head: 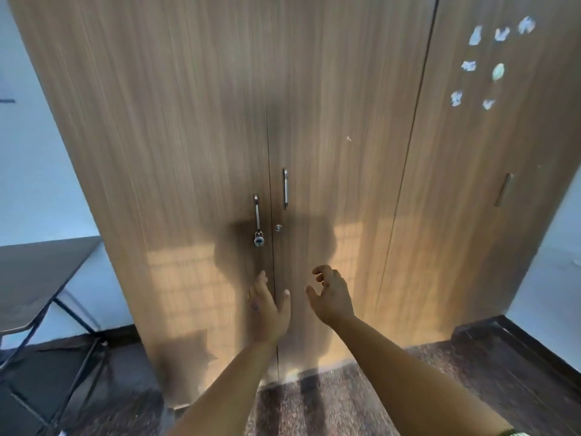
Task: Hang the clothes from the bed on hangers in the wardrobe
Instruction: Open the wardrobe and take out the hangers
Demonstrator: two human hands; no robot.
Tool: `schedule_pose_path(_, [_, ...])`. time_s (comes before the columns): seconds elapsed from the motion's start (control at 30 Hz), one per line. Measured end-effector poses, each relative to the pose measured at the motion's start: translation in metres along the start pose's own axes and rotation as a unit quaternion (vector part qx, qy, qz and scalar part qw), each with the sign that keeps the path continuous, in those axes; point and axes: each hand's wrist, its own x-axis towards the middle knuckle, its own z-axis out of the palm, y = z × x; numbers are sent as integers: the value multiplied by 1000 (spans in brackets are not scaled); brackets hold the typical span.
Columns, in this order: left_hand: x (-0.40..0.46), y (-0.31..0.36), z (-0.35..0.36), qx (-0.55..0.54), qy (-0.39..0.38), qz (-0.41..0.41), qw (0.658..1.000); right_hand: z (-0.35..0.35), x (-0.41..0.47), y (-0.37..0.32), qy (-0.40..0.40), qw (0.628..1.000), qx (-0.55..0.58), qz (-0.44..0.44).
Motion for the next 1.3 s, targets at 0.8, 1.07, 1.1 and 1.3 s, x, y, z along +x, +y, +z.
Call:
schedule_pose_path(0.8, [336,-13,140,-40,-110,49,992,79,371,-57,-55,975,214,12])
schedule_pose_path(1.07, [313,-20,164,-193,-74,73,976,98,355,-41,-23,969,242,-54])
schedule_pose_path(1.1, [310,-20,162,-198,-78,88,973,97,349,-42,-17,967,249,-56])
schedule_pose_path(1.3, [277,-21,128,-194,123,61,971,70,307,-37,-8,971,230,-65])
